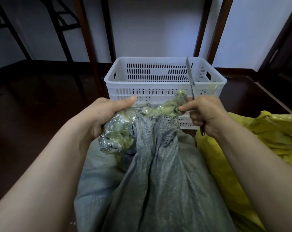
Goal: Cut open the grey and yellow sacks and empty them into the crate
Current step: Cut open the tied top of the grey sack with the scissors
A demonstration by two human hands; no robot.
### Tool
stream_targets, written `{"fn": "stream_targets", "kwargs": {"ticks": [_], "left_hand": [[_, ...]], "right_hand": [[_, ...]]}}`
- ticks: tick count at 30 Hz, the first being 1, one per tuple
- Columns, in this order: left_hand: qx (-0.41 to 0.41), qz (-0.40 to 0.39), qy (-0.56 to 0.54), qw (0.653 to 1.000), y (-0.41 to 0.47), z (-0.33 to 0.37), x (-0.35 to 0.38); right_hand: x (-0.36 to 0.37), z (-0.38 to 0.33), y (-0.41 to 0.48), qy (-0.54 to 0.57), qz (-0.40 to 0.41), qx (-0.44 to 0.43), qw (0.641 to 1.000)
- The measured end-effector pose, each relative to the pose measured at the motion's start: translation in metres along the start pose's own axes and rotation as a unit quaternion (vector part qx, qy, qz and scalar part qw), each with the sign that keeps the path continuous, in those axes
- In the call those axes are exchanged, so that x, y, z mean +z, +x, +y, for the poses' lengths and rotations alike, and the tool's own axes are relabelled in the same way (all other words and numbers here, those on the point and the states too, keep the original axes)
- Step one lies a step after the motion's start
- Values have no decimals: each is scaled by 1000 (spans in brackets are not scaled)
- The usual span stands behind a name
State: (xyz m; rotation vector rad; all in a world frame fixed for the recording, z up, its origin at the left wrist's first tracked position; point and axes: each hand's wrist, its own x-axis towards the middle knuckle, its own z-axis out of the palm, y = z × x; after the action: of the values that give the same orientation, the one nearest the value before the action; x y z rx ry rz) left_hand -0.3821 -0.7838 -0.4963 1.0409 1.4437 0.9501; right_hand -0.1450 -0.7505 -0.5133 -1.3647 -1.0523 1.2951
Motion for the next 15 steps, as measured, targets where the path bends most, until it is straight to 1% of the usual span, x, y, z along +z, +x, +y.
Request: {"fn": "stream_targets", "kwargs": {"ticks": [2, 4, 6, 7, 8, 10, 11, 12, 13, 14, 15], "left_hand": [[2, 14, 30, 999, -1, -1, -5], [45, 45, 60, 996, 1, -4, -6], [117, 73, 107, 985, 4, -5, 0], [143, 69, 127, 979, 5, -4, 3], [152, 48, 143, 977, 5, -1, 5], [133, -20, 183, 974, 3, 6, 9], [121, -45, 211, 969, 2, 8, 11], [110, -55, 235, 964, 1, 8, 13], [98, -48, 245, 963, 3, 5, 16], [82, -24, 234, 969, 5, 2, 19], [63, 6, 210, 976, 7, -2, 22]], "right_hand": [[-1, 0, -2, -3, -62, 6, 998], [-2, -1, -5, -18, -115, 6, 993], [-1, -3, -5, -19, -129, -1, 991], [0, -3, -4, -10, -123, -7, 992], [1, -3, -3, 4, -113, -13, 994], [4, -4, -3, 20, -85, -22, 996], [5, -4, -4, 8, -64, -28, 998], [7, -5, -6, -34, -34, -41, 998], [8, -5, -7, -112, 7, -67, 991], [9, -5, -8, -205, 60, -107, 971], [12, -8, -10, -277, 108, -155, 942]]}}
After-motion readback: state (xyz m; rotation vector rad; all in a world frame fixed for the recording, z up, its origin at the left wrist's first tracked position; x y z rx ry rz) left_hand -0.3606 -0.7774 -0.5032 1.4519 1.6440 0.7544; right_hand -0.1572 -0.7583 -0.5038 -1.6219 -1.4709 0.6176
